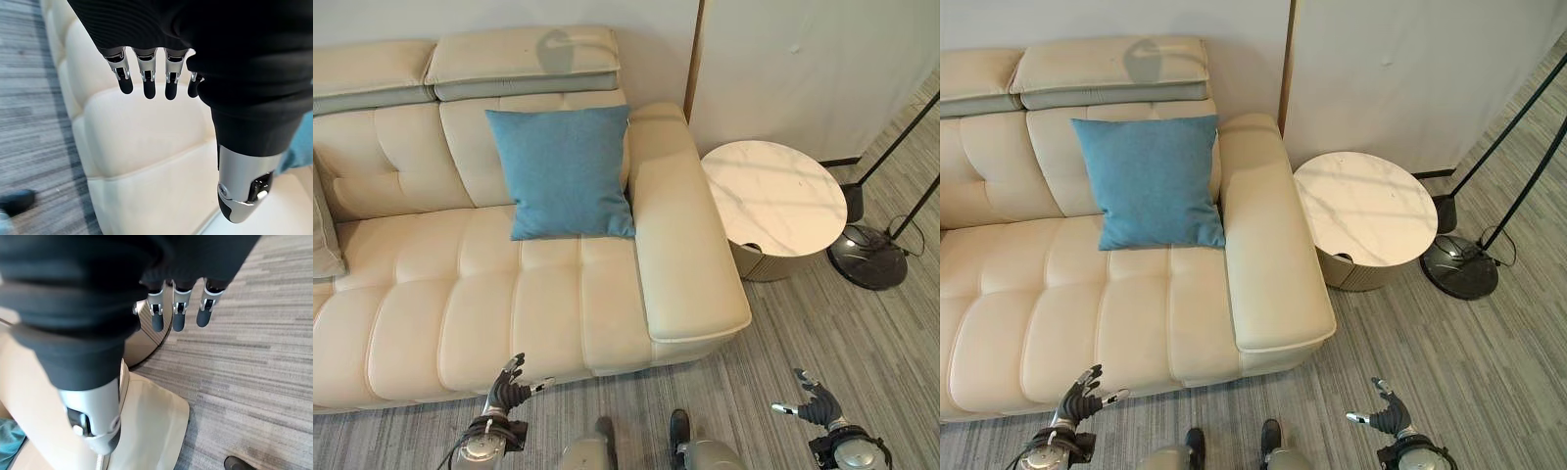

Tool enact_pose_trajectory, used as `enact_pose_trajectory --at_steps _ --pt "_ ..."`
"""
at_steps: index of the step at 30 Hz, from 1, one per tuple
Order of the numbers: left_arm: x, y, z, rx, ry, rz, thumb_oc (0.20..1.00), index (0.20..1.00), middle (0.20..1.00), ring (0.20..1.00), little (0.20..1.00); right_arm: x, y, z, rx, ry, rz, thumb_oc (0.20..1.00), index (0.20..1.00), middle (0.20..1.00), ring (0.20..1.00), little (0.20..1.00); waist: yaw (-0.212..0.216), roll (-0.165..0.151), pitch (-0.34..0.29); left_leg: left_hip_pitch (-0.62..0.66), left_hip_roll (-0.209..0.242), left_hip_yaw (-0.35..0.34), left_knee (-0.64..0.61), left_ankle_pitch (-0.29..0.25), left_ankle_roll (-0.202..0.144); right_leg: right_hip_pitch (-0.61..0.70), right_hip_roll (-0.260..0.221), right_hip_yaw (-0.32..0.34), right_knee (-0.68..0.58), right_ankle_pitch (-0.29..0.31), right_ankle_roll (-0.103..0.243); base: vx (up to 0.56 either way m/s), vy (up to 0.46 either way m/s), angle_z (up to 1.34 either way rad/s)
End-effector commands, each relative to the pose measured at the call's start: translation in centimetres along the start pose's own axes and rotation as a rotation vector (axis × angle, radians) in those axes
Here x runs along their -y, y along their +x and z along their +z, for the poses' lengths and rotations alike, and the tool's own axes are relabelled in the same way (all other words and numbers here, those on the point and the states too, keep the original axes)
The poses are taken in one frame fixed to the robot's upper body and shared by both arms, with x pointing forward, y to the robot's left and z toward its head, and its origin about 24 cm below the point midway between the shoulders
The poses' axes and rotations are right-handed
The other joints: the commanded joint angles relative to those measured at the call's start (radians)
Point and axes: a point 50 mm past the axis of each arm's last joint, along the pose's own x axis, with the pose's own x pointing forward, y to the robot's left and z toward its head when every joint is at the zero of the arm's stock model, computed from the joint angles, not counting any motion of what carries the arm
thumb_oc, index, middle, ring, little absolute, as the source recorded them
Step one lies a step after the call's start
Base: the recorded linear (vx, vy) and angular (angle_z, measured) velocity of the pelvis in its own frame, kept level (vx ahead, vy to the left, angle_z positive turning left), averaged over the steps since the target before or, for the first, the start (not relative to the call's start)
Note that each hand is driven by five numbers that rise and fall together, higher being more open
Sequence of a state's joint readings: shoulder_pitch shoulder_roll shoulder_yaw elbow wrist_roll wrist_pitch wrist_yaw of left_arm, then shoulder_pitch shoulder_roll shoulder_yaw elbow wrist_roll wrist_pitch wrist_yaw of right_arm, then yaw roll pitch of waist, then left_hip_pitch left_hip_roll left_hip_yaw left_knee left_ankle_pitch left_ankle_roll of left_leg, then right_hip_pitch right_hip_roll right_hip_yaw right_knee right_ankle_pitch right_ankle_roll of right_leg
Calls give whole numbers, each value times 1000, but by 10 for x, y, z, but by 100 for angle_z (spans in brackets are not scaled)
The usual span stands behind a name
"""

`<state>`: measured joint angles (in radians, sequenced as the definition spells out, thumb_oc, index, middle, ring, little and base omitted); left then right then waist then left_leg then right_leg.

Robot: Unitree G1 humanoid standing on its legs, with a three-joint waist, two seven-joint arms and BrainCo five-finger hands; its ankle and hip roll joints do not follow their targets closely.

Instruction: Pick up all the scattered cushions and arrange them neatly on the sofa.

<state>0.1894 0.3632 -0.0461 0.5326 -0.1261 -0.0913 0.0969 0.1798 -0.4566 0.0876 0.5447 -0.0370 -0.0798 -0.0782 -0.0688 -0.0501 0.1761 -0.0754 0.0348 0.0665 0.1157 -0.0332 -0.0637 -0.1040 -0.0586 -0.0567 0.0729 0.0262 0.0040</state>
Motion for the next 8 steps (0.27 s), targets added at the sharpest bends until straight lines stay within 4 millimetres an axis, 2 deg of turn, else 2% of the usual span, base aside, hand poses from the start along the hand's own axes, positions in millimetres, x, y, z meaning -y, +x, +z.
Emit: enact_pose_trajectory --at_steps 1,4,8 --pt "-9 4 15 74 75 14 1000 1000 1000 1000 1000 1 7 13 48 40 -22 1000 1000 1000 1000 1000 6 -31 -23 8 -34 12 -31 -60 13 52 -1 6 -68 -48 108 -29 76 -9" --pt "-12 5 14 68 92 16 1000 1000 1000 1000 1000 -2 7 8 22 50 -21 1000 1000 1000 1000 1000 -2 -27 -42 33 -45 11 -92 -45 20 39 -6 1 -62 -34 121 -44 109 2" --pt "-18 5 10 46 101 41 1000 1000 1000 1000 1000 -8 8 4 -7 70 -11 1000 1000 1000 1000 1000 10 -31 -50 62 -53 22 -124 -34 30 41 -12 -2 -44 -35 127 -37 81 8"
